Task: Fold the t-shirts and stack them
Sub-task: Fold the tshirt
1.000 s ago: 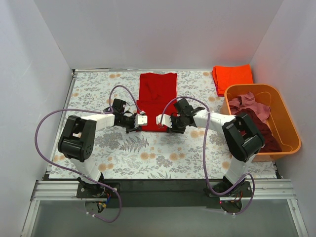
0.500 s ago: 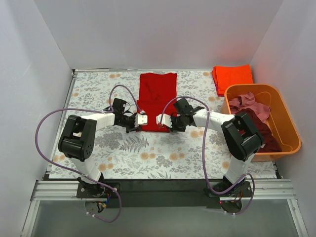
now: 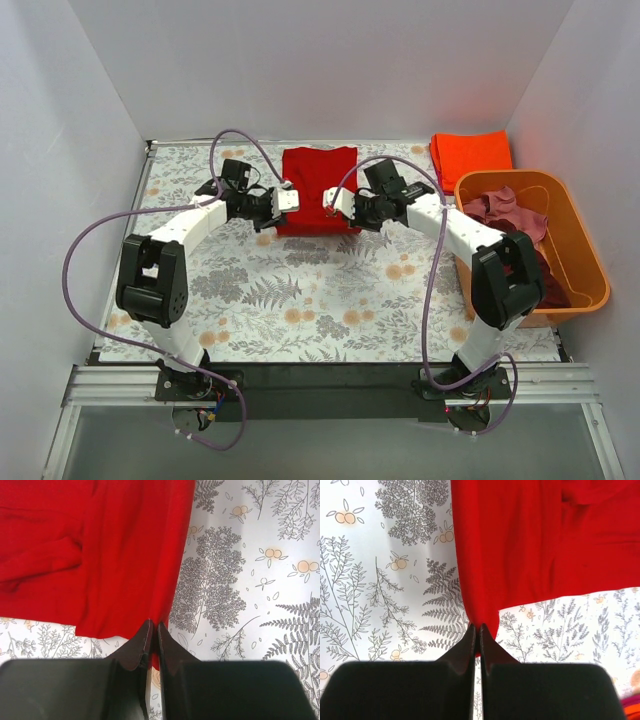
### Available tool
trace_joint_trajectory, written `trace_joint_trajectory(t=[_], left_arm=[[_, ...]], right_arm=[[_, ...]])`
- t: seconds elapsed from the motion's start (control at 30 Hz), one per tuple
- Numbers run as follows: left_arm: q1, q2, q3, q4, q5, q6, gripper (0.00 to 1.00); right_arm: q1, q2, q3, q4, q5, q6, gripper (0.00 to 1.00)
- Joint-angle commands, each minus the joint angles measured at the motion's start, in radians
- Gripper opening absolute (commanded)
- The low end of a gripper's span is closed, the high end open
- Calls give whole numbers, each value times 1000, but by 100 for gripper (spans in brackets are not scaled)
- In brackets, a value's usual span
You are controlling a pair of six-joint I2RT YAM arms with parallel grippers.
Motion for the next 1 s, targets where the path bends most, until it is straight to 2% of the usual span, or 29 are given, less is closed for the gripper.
trace_joint_trajectory(t=[0.0,0.2,0.43,0.53,0.63,0.8,0.97], left_arm=[[3,-66,29,-86,0,-7,0],[-45,-223,-78,-198,-26,73,0],[-166,-509,-275,-300,-22,15,0],[-188,-630,-299,-404,16,-13,0],[-189,-710,-279,-597,73,-5,0],[-189,-748,-244,-633,46,-51,0],[-181,-637,-152,-600,-34,-91,0]], right_arm=[[2,-57,40,-77,3,-3,1],[11,-172,-52,-159,-52,23,1],[100,-402,-202,-318,-119,113,1],[164,-518,-248,-360,-136,167,1],[219,-583,-252,-415,-145,207,1],[225,-559,-149,-464,-114,203,1],[222,-483,-83,-469,-93,143,1]])
